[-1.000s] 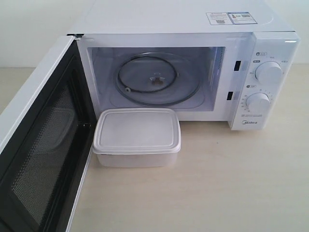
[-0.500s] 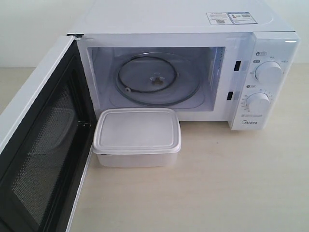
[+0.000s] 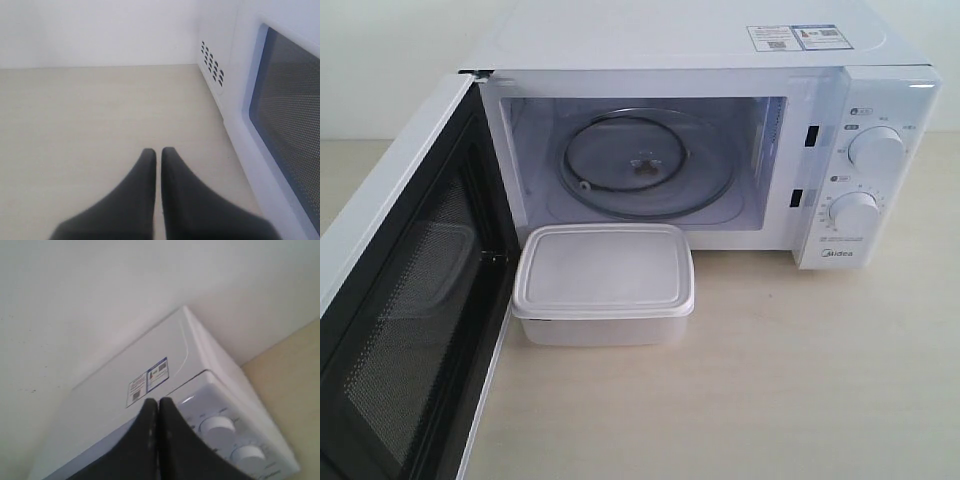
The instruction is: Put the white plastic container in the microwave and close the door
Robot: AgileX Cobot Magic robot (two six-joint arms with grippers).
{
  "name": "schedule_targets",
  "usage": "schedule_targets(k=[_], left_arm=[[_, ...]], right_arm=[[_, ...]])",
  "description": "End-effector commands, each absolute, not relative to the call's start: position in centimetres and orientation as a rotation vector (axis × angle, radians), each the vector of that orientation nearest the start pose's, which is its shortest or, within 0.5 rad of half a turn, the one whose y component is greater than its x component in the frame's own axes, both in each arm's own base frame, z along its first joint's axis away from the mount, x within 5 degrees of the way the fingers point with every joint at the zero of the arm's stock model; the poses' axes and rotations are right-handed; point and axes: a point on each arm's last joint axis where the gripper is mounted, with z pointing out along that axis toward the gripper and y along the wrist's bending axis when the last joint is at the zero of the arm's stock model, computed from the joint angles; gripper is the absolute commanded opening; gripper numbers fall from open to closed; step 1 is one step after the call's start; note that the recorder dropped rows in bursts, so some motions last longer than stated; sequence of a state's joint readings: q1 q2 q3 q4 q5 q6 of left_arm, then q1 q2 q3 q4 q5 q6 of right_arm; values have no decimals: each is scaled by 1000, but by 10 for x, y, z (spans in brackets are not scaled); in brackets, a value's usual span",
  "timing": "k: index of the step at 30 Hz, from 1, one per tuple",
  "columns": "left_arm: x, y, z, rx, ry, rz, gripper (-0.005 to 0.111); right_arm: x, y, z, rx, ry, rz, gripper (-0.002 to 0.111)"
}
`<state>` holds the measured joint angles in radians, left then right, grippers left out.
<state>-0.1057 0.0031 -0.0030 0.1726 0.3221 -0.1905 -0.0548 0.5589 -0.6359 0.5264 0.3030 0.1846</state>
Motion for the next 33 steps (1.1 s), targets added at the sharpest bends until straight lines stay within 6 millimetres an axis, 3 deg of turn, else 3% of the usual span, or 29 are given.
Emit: schedule_targets(k=[1, 9, 15, 23, 28, 33], left_arm=[[54, -1, 185, 34, 1794, -42, 4], [54, -1, 185, 34, 1794, -42, 4], [54, -1, 185, 34, 1794, -42, 4], [54, -1, 185, 34, 1794, -42, 4], [54, -1, 185, 34, 1794, -42, 4], [54, -1, 185, 34, 1794, -42, 4]], right_arm=[[122, 15, 358, 562, 1653, 751, 0], [121, 16, 356, 524, 1678, 717, 0], [121, 29, 347, 421, 1781, 763, 0], [123, 45, 298, 396, 1724, 853, 0], [123, 66, 281, 318, 1723, 952, 0], [129, 106, 268, 249, 1754, 1084, 0]])
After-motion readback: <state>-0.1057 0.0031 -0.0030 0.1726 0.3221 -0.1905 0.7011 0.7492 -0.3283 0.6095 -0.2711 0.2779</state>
